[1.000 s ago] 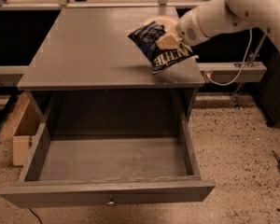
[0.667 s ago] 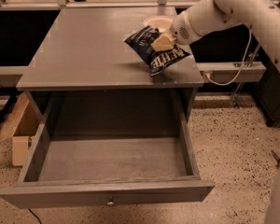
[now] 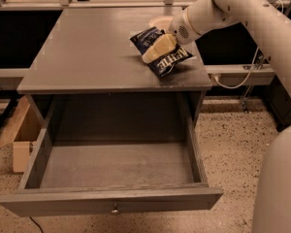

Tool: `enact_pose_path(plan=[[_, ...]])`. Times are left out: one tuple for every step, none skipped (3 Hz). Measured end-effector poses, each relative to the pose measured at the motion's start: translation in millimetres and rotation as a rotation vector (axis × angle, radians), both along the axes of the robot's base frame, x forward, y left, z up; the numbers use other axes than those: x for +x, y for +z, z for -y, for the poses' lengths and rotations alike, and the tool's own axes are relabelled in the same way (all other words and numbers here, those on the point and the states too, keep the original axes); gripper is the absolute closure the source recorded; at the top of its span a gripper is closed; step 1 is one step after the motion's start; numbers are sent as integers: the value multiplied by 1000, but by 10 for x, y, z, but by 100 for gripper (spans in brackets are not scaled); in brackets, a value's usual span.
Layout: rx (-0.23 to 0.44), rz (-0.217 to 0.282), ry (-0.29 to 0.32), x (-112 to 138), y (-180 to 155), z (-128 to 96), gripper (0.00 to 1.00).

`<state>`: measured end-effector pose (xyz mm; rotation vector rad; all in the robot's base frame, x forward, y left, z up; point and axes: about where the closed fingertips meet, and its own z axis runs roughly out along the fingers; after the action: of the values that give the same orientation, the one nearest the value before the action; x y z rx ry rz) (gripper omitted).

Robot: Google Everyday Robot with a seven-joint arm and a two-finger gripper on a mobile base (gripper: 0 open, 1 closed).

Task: Pick blue chip bag from top drawer and place on counter

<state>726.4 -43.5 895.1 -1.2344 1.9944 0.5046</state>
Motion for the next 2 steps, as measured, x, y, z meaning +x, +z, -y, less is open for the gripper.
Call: enact_pose_path(plan=[[58, 23, 2, -21, 94, 106, 0], [176, 60, -21, -120, 193, 447, 0]])
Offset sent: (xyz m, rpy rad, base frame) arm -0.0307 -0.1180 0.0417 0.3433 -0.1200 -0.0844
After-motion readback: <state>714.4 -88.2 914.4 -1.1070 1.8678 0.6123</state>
